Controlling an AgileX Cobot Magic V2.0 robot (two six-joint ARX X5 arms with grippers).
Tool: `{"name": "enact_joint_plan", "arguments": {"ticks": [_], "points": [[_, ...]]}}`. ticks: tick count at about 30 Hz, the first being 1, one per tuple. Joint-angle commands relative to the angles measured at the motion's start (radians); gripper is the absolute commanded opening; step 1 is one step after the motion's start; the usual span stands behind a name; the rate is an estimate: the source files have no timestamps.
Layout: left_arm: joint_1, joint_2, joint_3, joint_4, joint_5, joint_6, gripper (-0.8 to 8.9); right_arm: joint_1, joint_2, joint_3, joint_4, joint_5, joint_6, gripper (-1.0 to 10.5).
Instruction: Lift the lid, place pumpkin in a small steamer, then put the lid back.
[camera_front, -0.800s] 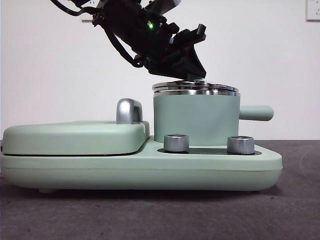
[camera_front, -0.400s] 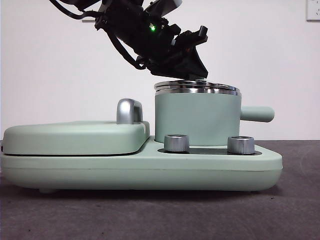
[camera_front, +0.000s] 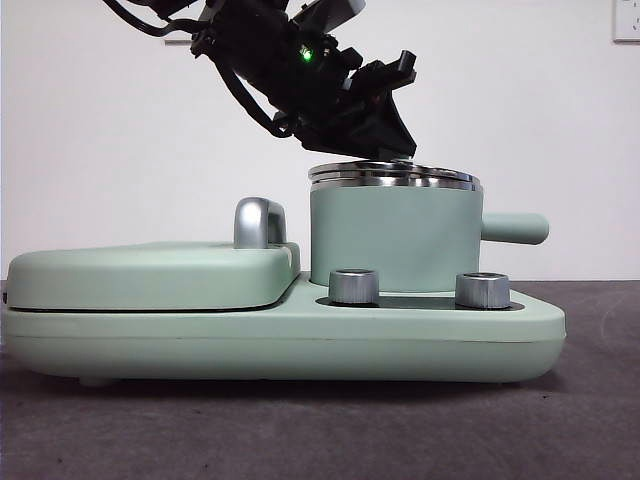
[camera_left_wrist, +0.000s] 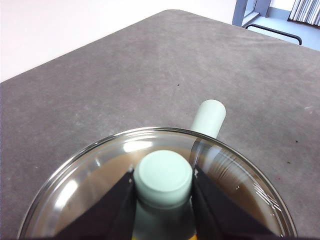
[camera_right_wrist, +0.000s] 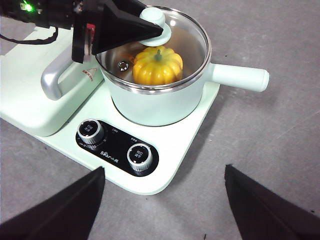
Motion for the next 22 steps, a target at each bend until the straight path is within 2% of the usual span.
{"name": "enact_joint_plan", "arguments": {"ticks": [1,13,22], "points": [[-0.011,0.046,-0.006,-0.015,-0.003,-0.012,0.1,0.005,0.004,0.006,0.003,0.0,0.002,3.7],[-0.012,0.046,-0.042,0.162,-0.003,-0.021,0.1,0.005,0.004,0.006,-0.018,0.0,0.003,3.7],[-0.01,0.039,-0.042,0.126,-0.004,-0.023,0.1,0.005,0.004,0.006,-0.02,0.002,0.003,3.7]]}}
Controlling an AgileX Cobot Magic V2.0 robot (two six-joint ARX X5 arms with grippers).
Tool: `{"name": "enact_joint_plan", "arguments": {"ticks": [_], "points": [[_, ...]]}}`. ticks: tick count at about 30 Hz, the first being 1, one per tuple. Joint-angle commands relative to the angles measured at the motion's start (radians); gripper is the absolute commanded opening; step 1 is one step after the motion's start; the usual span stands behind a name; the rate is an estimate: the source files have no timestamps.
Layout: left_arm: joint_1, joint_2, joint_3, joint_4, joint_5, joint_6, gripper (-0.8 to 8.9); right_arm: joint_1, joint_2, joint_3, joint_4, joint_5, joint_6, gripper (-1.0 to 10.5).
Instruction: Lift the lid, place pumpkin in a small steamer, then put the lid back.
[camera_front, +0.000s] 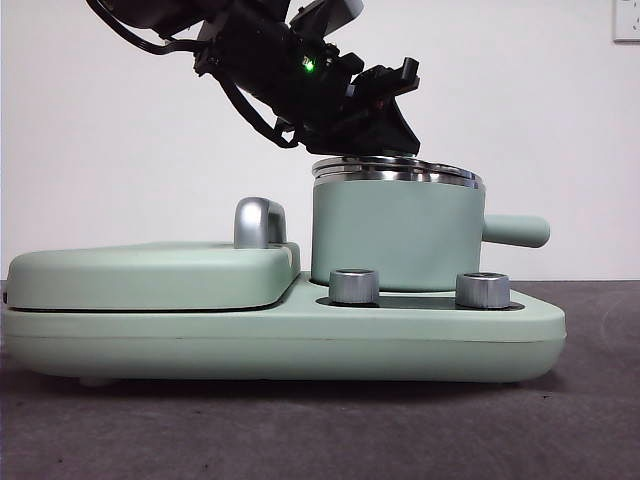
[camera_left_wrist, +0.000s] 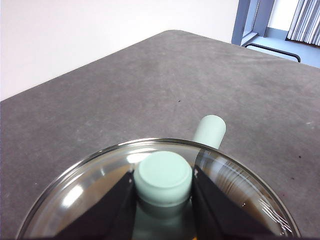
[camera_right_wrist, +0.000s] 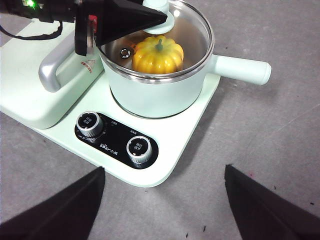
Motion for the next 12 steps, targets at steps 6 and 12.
{"name": "enact_joint_plan", "arguments": {"ticks": [6,12], "points": [[-0.006,-0.036,0.005,-0.035,-0.011,0.01,0.1,0.005,0.004,0.006,0.005,0.008,0.003,3.7],[-0.004,-0.056,0.005,-0.033,-0.011,0.021,0.1,0.005,0.004,0.006,0.005,0.008,0.003,3.7]]}}
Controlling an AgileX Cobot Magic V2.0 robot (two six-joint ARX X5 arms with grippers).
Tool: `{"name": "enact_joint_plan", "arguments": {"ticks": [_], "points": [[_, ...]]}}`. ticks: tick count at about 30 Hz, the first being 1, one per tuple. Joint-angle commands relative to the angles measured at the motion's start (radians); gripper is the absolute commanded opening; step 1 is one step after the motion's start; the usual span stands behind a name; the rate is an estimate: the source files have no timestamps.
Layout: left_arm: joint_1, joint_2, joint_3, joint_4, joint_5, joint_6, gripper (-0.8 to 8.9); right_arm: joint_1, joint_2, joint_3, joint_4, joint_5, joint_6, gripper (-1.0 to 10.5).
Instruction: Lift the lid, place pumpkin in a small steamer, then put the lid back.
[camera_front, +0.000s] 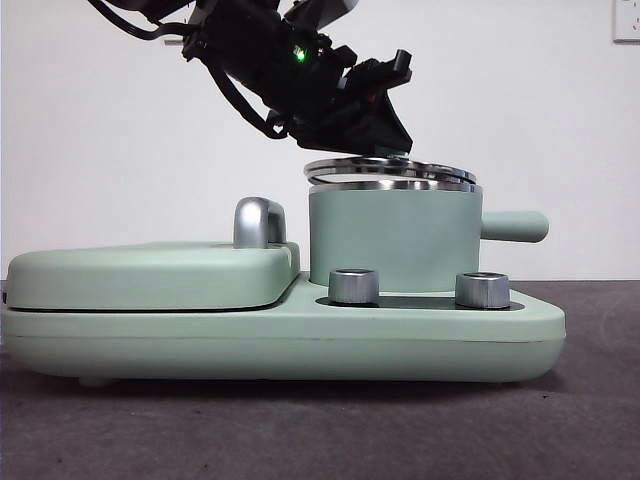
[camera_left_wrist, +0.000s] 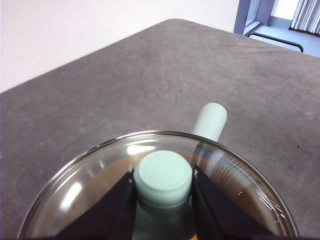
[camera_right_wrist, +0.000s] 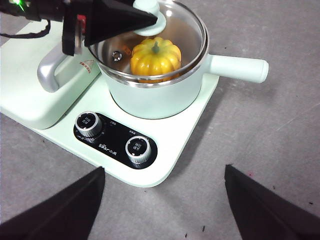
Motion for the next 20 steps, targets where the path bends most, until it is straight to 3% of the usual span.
{"name": "enact_joint_plan", "arguments": {"ticks": [1,20], "points": [[-0.004,-0.011,0.014,0.03,-0.002,0.01,0.1,0.005,0.004,0.006,0.004,0.005,0.003,3.7],[0.002,-0.011,-0.034,0.183,0.018,-0.005,0.1,0.005,0.004,0.006,-0.055,0.005,0.003,3.7]]}}
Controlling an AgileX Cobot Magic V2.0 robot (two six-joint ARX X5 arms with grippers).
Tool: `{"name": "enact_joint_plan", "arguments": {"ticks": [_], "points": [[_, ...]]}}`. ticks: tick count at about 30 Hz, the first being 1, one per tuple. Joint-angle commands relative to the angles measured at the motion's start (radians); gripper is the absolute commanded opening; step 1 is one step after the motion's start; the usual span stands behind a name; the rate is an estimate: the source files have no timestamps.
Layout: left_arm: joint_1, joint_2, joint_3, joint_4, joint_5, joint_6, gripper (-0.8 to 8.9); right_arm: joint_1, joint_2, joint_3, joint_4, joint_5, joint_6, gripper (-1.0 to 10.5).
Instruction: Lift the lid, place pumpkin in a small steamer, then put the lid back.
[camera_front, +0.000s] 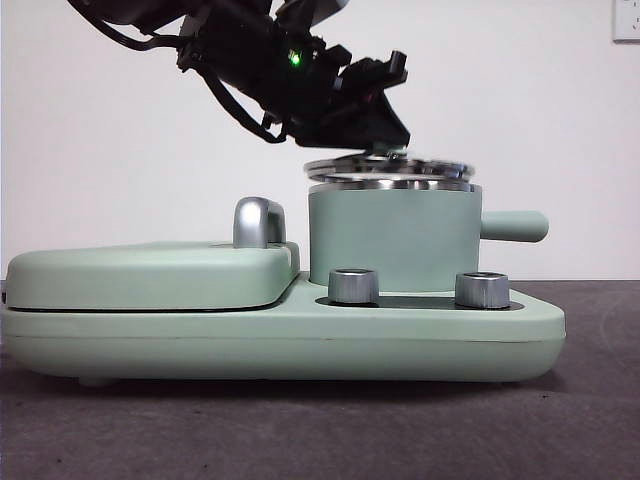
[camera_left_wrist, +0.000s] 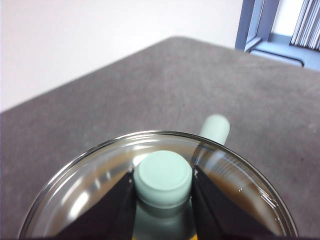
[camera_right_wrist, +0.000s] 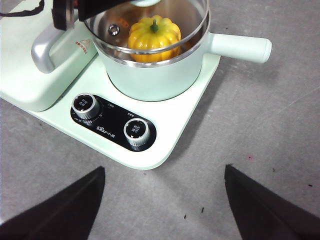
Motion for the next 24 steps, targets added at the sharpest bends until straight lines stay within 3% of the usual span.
{"name": "enact_joint_plan", "arguments": {"ticks": [1,24], "points": [[-0.005,-0.008,0.019,0.051,0.008,-0.008,0.1,0.005,0.004,0.006,0.005,0.005,0.003,3.7],[-0.004,0.045,0.019,0.021,0.023,-0.039,0.1,0.005,0.004,0.006,-0.002,0.024,0.003,3.7]]}}
